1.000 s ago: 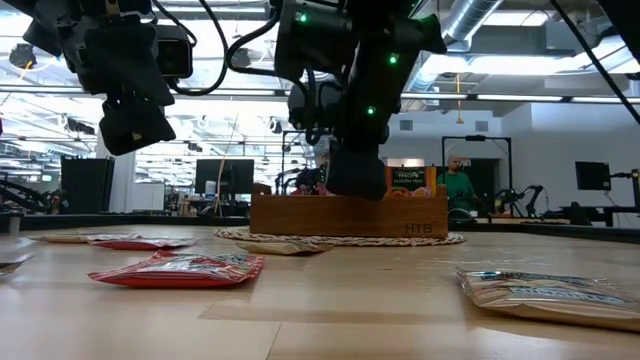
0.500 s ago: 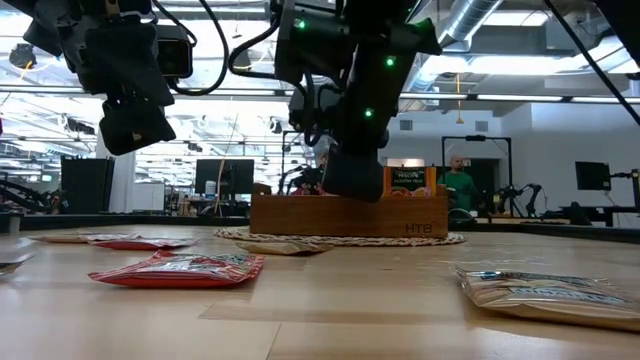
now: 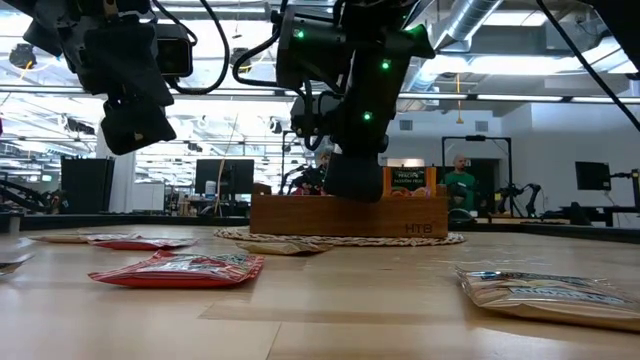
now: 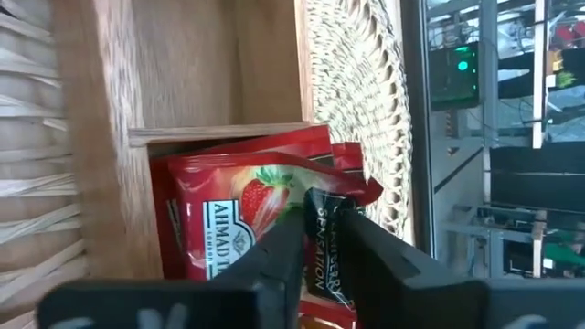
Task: Pick & Place Tea
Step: Put the red tea bag into the middle section of the wooden organizer
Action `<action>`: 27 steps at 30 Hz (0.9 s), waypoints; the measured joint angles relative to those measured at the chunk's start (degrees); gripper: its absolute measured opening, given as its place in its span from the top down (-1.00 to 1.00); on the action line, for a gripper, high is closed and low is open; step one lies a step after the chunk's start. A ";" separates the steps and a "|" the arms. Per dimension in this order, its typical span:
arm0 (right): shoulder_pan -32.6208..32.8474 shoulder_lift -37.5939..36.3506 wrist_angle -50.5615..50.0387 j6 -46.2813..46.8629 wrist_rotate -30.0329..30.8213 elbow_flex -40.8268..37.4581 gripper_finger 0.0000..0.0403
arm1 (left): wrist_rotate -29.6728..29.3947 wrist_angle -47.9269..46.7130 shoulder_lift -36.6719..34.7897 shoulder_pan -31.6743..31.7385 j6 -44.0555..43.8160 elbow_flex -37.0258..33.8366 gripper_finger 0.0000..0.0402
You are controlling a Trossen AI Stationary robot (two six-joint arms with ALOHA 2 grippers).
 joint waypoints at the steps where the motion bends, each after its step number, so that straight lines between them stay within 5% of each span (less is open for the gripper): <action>1: 0.00 0.00 -0.01 0.01 0.09 0.01 0.62 | -0.01 0.01 0.00 0.01 0.10 0.01 0.12; 16: 0.40 -0.04 -2.03 -6.54 2.31 1.77 0.22 | -0.45 0.01 0.00 0.00 1.19 0.01 0.12; 27: 0.54 -0.07 -7.26 -6.52 2.55 5.76 0.22 | -0.45 0.01 0.00 0.02 1.19 0.01 0.12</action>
